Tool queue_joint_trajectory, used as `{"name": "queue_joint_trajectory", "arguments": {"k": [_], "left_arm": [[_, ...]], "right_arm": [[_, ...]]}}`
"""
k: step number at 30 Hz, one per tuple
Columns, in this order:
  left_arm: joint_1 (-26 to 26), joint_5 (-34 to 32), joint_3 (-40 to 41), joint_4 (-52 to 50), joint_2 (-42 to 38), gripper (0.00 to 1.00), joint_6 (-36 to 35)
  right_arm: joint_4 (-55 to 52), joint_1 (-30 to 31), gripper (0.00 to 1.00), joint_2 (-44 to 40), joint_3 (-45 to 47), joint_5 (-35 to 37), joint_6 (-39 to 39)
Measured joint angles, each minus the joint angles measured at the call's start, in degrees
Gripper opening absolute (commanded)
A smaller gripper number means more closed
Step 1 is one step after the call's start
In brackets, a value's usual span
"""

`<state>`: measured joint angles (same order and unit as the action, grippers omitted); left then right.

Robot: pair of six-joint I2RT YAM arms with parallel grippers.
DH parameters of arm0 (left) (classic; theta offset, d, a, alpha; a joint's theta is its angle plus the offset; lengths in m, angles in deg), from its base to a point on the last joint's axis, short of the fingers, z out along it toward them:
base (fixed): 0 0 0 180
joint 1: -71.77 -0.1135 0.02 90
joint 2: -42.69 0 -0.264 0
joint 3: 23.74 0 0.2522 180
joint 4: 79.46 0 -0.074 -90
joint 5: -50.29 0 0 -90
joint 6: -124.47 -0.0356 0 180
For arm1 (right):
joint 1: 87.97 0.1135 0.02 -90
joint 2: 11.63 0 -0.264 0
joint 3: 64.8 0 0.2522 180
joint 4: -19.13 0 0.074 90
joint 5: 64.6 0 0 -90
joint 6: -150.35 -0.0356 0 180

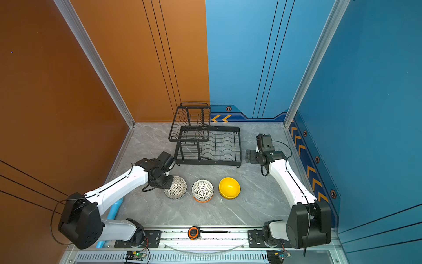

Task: Load bowls into a dish rack
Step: Pick up the bowl.

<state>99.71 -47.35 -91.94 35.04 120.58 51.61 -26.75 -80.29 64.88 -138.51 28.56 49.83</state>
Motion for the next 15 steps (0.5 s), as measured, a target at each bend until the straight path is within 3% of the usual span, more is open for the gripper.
{"name": "queue_joint_trajectory", "arguments": {"k": [15], "left_arm": [[0.3,-2.7,-2.5,-3.7,-4.4,0.0,-1.0]], "right_arm": [[-0.5,1.6,1.0,-1.3,-0.1,-1.3,0.4]]}}
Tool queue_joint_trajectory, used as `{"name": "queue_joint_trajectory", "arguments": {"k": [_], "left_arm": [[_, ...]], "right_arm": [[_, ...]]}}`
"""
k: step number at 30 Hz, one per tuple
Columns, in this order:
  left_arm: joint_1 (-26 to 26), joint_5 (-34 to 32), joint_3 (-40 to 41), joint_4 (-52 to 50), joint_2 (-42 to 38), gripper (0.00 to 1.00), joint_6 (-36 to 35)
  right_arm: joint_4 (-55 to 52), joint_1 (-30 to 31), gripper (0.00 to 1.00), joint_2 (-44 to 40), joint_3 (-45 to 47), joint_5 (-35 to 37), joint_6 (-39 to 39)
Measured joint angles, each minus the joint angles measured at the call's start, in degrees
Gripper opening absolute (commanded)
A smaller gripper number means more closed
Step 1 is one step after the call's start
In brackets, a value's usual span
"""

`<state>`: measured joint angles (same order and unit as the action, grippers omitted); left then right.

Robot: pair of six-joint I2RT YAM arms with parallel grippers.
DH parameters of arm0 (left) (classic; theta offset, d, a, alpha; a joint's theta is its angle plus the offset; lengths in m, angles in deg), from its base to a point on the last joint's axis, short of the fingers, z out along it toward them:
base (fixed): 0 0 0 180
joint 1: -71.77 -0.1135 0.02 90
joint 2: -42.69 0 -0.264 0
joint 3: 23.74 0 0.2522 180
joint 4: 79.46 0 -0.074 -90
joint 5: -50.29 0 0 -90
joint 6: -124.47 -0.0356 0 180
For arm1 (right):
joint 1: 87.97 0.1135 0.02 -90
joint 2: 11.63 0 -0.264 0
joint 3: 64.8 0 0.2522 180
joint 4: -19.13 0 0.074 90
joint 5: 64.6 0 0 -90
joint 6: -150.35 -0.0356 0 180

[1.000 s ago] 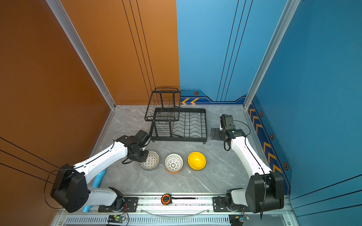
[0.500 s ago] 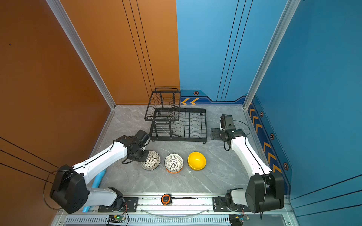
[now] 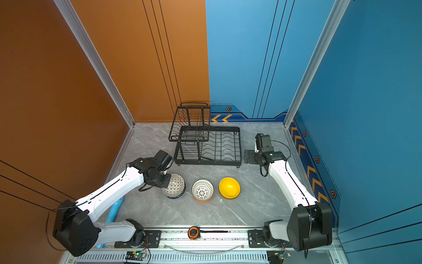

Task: Load bowls into a dish rack
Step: Pick up the bowl, then place the bowl in the dish rack.

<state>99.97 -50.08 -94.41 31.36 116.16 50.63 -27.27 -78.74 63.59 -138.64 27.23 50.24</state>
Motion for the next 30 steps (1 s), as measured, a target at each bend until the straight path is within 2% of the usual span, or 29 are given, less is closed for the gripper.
{"name": "queue_joint_trajectory", "arguments": {"k": [7,16,23,30], "left_arm": [[0.0,-0.1,-4.5,-1.0,-5.1,0.0,-0.3],[1.2,2.3,-7.3,3.3,-10.6,0.0,-0.2],[7.5,3.3,-7.6,10.4,-8.7,0.0,-0.1],[12.5,2.9,-9.0,15.8,-3.8,0.0,-0.1]], "right_arm": [[-0.4,3.4,1.0,-3.0,-1.9,-2.7,1.8],[-0.4,10.6,1.0,-6.6,-7.3,-11.1,1.7],[-0.4,20.0,1.0,-6.8,-12.2,-13.9,-1.0],[-0.4,28.2,0.92,-4.8,-14.5,-12.7,-3.8]]}}
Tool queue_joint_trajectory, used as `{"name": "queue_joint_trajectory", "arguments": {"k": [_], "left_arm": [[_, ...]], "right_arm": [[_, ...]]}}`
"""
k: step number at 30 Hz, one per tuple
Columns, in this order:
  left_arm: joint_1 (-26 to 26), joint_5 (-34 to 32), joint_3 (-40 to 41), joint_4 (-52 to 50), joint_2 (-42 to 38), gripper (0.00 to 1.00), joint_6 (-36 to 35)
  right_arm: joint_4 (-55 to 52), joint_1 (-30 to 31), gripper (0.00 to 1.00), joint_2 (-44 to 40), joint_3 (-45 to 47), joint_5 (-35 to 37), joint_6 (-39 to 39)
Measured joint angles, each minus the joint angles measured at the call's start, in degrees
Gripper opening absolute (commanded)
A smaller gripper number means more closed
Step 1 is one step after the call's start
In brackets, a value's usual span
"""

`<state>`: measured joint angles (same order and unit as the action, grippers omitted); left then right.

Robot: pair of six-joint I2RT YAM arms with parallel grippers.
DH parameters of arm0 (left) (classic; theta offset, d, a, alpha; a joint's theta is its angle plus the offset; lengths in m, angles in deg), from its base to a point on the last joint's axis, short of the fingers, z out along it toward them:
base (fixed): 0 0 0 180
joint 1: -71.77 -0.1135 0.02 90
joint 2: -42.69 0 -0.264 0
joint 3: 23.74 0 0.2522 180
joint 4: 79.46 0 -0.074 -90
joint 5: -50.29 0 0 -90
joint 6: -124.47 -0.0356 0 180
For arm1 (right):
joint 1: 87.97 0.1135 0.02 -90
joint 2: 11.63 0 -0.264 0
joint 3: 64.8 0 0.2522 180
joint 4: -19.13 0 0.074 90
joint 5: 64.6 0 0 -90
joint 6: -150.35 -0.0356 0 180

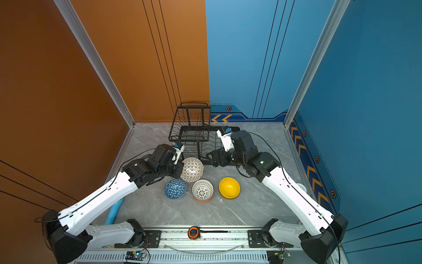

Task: Load bowls into a dish rack
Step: Place the bowl in the dish rack.

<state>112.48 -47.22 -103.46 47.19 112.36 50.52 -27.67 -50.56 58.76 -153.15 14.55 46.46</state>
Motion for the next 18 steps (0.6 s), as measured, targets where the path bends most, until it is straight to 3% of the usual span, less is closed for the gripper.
{"name": "queue_joint_trajectory", "arguments": {"k": [11,18], "left_arm": [[1.9,-1.1,-2.3,4.3,2.7,0.0,-0.2],[2.5,-1.5,-2.6,5.5,4.2,0.0,-0.2]], "right_arm": [[-1.1,5.6,0.73,5.9,0.0,6.4,-3.8],[-1.0,7.0,0.52,8.5,0.1,8.4,-5.4]]}}
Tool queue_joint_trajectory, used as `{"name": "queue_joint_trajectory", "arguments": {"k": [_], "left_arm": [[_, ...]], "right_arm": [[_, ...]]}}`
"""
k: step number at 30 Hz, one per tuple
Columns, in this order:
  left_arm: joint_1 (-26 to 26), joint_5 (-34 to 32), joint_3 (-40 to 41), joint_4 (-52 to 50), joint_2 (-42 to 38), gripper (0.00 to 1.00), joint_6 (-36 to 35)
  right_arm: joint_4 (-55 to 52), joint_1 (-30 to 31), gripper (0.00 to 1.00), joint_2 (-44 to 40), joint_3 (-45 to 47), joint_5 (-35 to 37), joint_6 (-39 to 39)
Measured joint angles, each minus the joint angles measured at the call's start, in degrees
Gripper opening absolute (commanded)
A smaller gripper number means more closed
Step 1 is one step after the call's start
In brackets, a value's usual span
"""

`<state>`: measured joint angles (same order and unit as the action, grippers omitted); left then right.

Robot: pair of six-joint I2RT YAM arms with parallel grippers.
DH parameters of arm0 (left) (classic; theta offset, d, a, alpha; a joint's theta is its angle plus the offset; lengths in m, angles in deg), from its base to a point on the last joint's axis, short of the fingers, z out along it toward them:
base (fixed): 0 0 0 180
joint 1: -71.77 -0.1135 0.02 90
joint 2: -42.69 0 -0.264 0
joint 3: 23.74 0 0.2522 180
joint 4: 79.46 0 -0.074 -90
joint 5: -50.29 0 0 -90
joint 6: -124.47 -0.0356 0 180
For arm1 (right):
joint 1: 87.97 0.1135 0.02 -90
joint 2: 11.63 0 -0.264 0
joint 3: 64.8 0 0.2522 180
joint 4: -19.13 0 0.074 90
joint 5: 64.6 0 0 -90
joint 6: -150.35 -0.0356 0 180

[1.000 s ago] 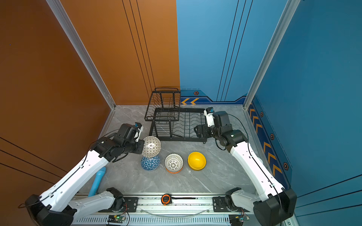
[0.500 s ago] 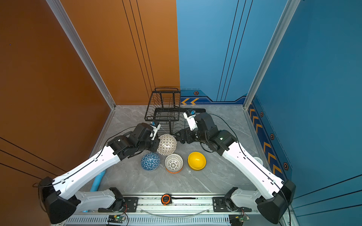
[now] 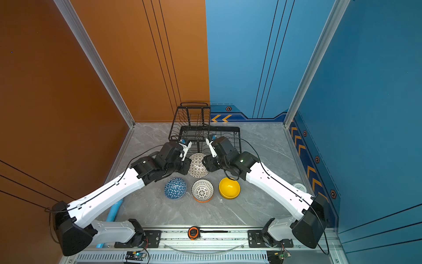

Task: Load bowls into a dish rack
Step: Place the bowl in the dish rack.

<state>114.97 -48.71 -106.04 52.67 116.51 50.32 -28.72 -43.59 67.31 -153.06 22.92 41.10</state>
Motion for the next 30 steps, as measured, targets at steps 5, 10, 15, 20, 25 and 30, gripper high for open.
{"name": "queue_joint_trajectory", "arguments": {"k": [5,10,15,20,25,30], "left_arm": [[0.1,0.0,-0.2,0.1,0.1,0.0,0.0],[0.4,-0.2,-0.6,0.1,0.1,0.0,0.0],[0.7,-0.2,-0.6,0.1,0.1,0.0,0.0],[1.0,-0.3,-0.6,0.2,0.2,0.0,0.0],[1.2,-0.3,-0.6,0.6,0.3,0.0,0.0],[1.8,-0.7,-0.7,1.6,0.3,0.0,0.0]], "right_arm": [[0.0,0.0,0.46,0.7,0.5,1.3,-0.5],[0.1,0.0,0.4,1.5,0.9,1.7,-0.6],[0.2,0.0,0.33,1.8,1.4,2.8,-0.8],[0.6,0.0,0.25,1.9,1.8,2.8,-1.2],[1.3,0.0,0.18,1.9,2.0,2.7,-1.4],[1.7,-0.2,0.06,2.0,2.2,3.5,-1.6]]}}
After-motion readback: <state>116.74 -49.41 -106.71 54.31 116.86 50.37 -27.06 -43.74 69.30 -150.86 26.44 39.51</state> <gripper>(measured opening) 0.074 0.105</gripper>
